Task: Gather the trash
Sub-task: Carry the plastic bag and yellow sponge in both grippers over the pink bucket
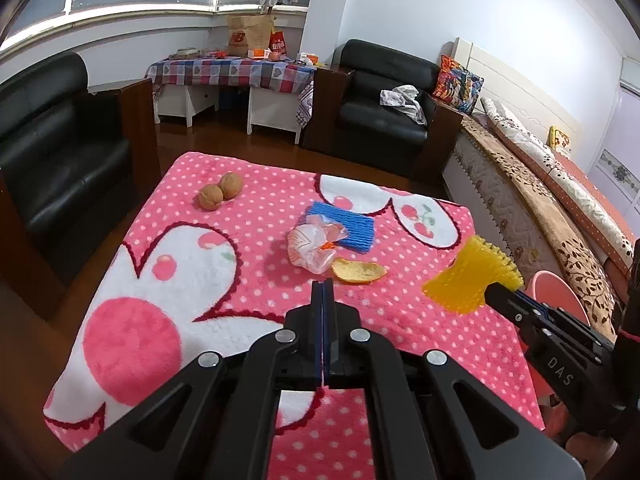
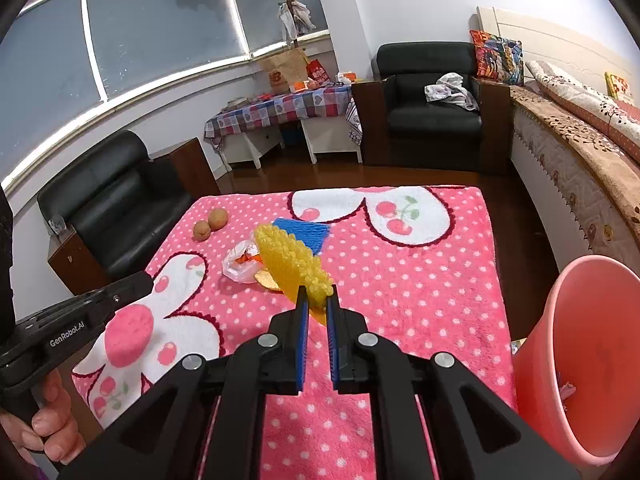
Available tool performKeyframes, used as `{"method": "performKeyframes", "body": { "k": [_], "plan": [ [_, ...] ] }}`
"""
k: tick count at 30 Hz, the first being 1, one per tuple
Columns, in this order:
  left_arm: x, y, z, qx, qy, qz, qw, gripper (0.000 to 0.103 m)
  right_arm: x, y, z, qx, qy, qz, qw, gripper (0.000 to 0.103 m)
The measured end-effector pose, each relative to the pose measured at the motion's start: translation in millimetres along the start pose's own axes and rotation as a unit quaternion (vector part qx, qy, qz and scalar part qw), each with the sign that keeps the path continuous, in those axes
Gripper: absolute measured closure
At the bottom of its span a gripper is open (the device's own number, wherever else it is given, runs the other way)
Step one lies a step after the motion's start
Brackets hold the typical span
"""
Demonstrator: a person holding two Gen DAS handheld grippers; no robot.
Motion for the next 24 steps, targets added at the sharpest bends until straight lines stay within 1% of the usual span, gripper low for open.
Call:
{"method": "performKeyframes", "body": {
  "k": [5,9,17,24],
  "plan": [
    [1,3,-4,0.000,0.003,0.004,1.0000,0.103,1,0,-5,0.001,0.008,-0.002,1.000,0.095],
    [-2,3,-19,-0.012,0.013,0.006,0.9998,0.103,-2,-9,-14,-0.010,0.010,-0.005,1.000,0.095],
    [-14,3,-62,-0.040,0.050,0.010,0.9979,0.103,-14,-39,-46,-0.046,0.030,-0.015,0.998,0.095],
    [-30,5,-106,-0.072,0.087,0.022,0.9934,0.103,-32,-67,-82,-0.083,0.060,-0.018,0.995,0.095]
  ]
}}
Point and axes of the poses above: each gripper's, at about its wrist camera, not at the fingertips, and y roughly the way its jaws point, z to its left, x to its top, the point moved 3 cm from there along y, roughly the way its jaws point, and after that the axes turned 12 degrees about -y, right-handed, at the moved point
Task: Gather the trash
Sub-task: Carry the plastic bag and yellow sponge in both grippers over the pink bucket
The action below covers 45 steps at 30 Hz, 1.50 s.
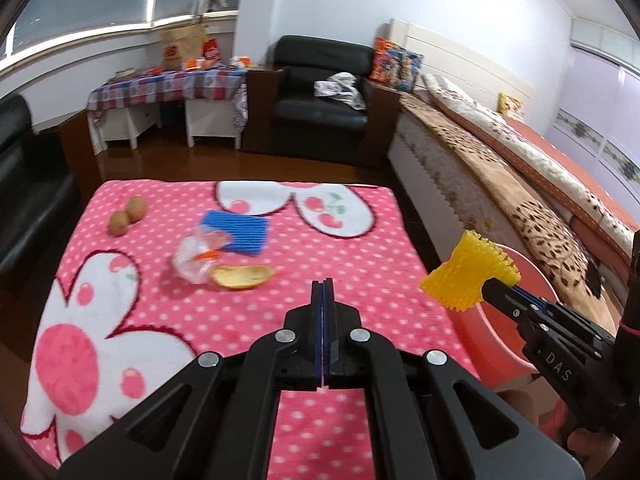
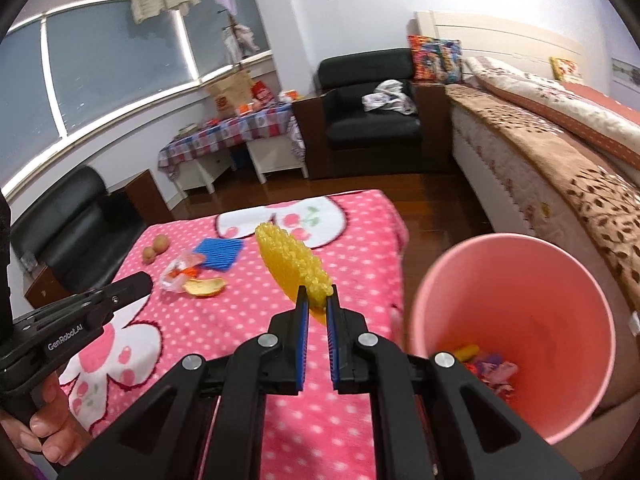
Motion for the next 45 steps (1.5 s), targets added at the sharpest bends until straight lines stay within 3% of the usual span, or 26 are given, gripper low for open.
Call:
{"method": "performKeyframes", "body": {
  "k": [13,21,26,34,35,36,38,45],
  "plan": [
    [-13,10,-59,-0.048,0.045,0.016,0.9977,0.103,-18,-31,-66,-0.053,0.050,-0.007,0.997,0.095],
    [-24,12,-96,-0.106,0.070,0.026,0.9916,0.103,-31,-48,-93,-0.085,0.071,-0.006,0.994,0.095],
    [-28,17,-99,-0.110,0.079,0.029,0.9904,0.103,-40,-52,-110,-0.095,0.086,-0.002,0.992,0.095],
    [-8,28,-37,-0.044,0.044,0.013,0.9980,0.103,-43,-43,-117,-0.092,0.094,0.005,0.991,0.095],
    [-4,28,-28,-0.037,0.036,0.011,0.9986,0.095,-43,-41,-116,-0.091,0.094,0.005,0.991,0.095],
    [3,29,-13,-0.024,0.021,0.005,0.9995,0.077,-44,-41,-114,-0.090,0.093,0.007,0.992,0.095],
    [11,29,7,-0.009,0.002,-0.002,1.0000,0.058,-45,-39,-114,-0.090,0.093,0.008,0.992,0.095],
    [34,43,76,0.070,-0.038,-0.018,0.9967,0.058,-45,-32,-116,-0.091,0.095,0.016,0.991,0.095]
  ]
}}
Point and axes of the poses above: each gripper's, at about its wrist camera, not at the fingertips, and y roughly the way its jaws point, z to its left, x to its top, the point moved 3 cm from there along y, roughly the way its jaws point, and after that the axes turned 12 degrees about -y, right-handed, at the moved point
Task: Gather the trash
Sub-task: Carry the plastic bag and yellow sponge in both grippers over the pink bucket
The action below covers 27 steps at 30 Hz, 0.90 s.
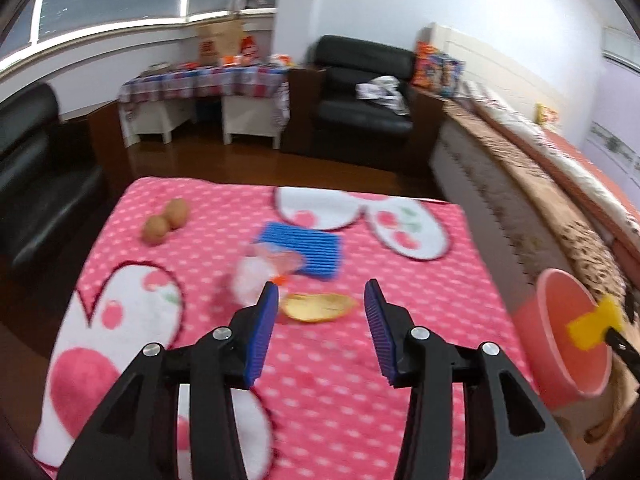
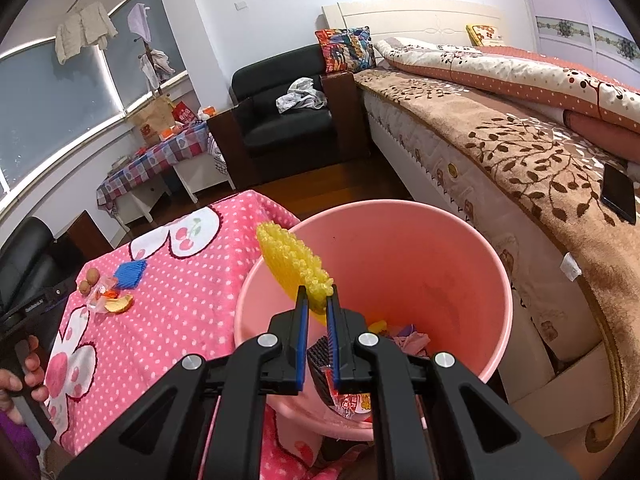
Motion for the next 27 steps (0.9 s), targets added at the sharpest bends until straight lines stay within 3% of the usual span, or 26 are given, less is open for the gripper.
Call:
{"method": "performKeyframes", "body": {
  "k": [6,13,15,18,27],
  "plan": [
    [3,32,34,0.048,-0.013,0.011,0.9987,0.058,0,8,1,-0.002,0.003,0.008,1.000,0.095],
    [-3,63,49,0.055,-0.028,0.038,0.9973,0.059,-2,16,3,-0.006,0.002,0.017,1.000,0.095],
    [-5,63,47,0.047,-0.027,0.031,0.9981,0.077,-2,16,3,-0.007,0.003,0.018,1.000,0.095],
    [-5,59,42,0.054,-0.013,0.021,0.9983,0.090,-3,17,4,-0.007,0.003,0.019,1.000,0.095],
    [-8,21,16,0.017,-0.006,0.002,0.9998,0.092,-4,10,4,-0.001,0.002,0.012,1.000,0.095]
  ]
}}
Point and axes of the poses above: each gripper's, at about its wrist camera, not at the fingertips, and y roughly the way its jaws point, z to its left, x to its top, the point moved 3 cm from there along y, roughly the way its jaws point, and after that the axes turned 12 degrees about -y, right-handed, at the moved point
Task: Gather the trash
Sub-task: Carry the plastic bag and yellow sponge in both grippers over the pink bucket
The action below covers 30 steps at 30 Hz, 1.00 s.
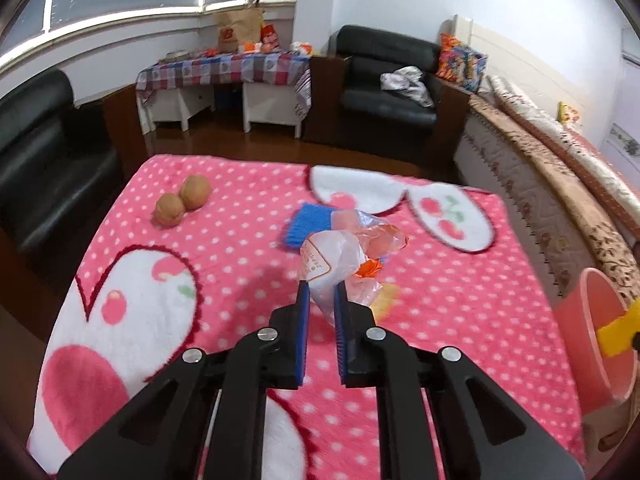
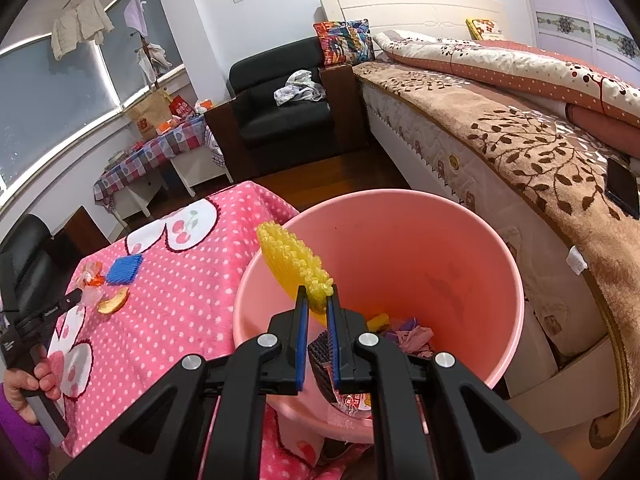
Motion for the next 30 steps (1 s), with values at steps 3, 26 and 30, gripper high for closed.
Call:
{"method": "performKeyframes", "body": {
  "k": [3,26,30],
  "plan": [
    [-2,-17,-19,-0.027,0.012,-0.009,0.9995,0.092,-1,-4,-1,0.000,0.000,-0.004,1.000,0.095],
    [-74,-67,-202,-0.208,0.138,0.053,0.9669,0.092,-7,-27,-26,-0.021,0.021,-0.017,0.999,0.095],
    [-91,-61,-222,-0.212,0.155,0.069,0.9624,0.092,-10,-26,-31,-0.028,0.027,-0.012,0.999,0.095]
  ]
}}
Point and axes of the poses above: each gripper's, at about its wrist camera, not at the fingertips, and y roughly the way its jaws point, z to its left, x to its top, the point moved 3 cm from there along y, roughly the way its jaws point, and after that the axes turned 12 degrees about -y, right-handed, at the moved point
